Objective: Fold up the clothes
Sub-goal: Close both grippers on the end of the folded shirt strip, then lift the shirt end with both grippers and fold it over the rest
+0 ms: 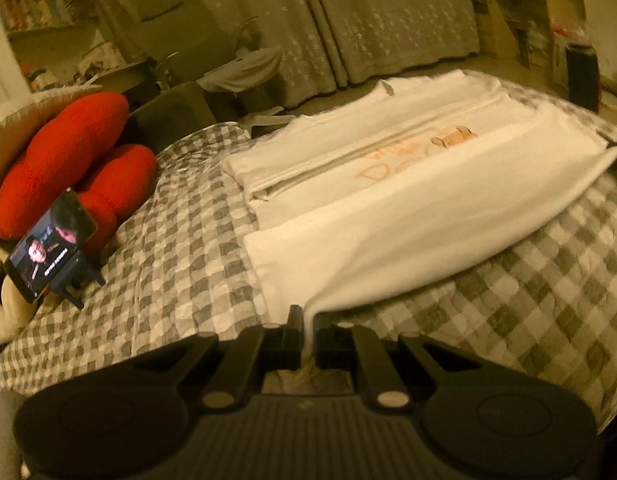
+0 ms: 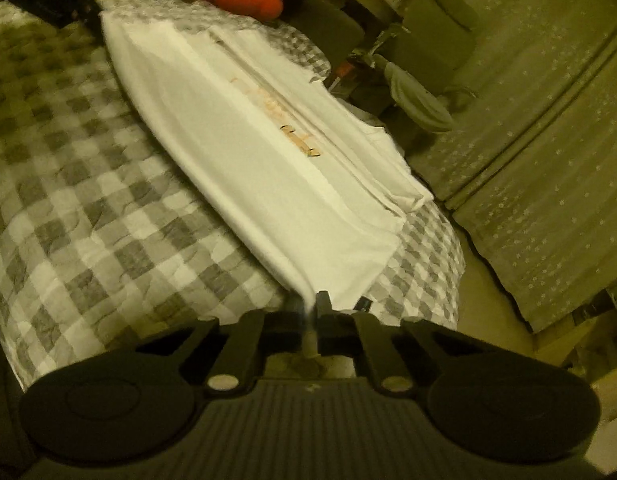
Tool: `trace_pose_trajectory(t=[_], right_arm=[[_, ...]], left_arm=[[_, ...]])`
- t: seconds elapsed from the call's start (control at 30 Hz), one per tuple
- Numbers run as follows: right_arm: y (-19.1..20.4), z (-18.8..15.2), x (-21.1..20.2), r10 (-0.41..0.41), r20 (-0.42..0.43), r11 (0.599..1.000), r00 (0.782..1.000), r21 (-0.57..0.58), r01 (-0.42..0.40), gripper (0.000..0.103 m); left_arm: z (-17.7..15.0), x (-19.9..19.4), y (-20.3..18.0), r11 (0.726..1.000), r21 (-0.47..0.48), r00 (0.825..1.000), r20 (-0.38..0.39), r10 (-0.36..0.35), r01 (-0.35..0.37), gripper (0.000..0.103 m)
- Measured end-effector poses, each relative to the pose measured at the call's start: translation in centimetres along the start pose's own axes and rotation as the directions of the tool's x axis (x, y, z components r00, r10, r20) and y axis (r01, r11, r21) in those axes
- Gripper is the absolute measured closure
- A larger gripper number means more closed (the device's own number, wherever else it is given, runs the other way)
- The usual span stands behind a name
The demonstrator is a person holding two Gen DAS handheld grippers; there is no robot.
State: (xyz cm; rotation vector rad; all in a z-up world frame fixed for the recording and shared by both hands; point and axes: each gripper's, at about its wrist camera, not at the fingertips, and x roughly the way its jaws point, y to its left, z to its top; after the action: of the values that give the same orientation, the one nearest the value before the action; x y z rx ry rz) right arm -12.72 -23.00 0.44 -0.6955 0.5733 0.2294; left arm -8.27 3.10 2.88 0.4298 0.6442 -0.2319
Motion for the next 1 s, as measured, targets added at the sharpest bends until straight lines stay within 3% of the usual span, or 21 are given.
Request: trace_pose_trajectory(t=[0.17, 0.3, 0.43, 0.63, 0.73, 0.9, 1.0], right_arm=[[-1.8, 1.3, -1.5, -0.066, 0.094, 0.991, 0.993, 0.123, 0.054, 0.099], [-2.1, 2.0, -1.9, -0.102, 0.131, 0.988, 0.986, 0.132, 0.085, 0.099], [-2.5, 2.1, -2.8, -0.1, 0.163, 0.989, 0.982, 0.125, 0.08, 0.1], [-0.7, 0.8, -4.8, -0.073, 0.146, 0.997, 0.987, 0.027, 0.069, 0.1], [-0.2, 0.1, -6.6, -0.08, 0.168, 0.996, 0.982, 0.054, 0.071, 0.1], [0.8, -1.1, -9.7, -0.094, 0.21, 0.991, 0.973, 0.11, 0.073, 0.1], [0.4, -0.4, -9.7, -0.098, 0.225, 0.991, 0.97, 0.107, 0.075, 0.1]], left_arm=[[0.6, -0.9, 1.5, 0.994, -0.111, 0.998, 0.054, -0.01, 0.016, 0.098], [1.1, -1.4, 2.2, 0.988, -0.157, 0.995, 0.101, 0.004, 0.012, 0.098], [0.8, -1.8, 2.2, 0.988, -0.155, 0.995, 0.103, -0.002, 0.018, 0.098], [0.0, -4.1, 2.0, 0.986, -0.165, 0.994, 0.104, -0.019, 0.036, 0.099], [-1.1, -5.7, 2.2, 0.978, -0.195, 0.994, 0.098, -0.051, 0.07, 0.099], [-1.9, -9.1, 2.5, 0.981, -0.168, 0.988, 0.133, -0.073, 0.096, 0.098], [-1.3, -8.8, 3.0, 0.985, -0.149, 0.987, 0.148, -0.068, 0.09, 0.098]])
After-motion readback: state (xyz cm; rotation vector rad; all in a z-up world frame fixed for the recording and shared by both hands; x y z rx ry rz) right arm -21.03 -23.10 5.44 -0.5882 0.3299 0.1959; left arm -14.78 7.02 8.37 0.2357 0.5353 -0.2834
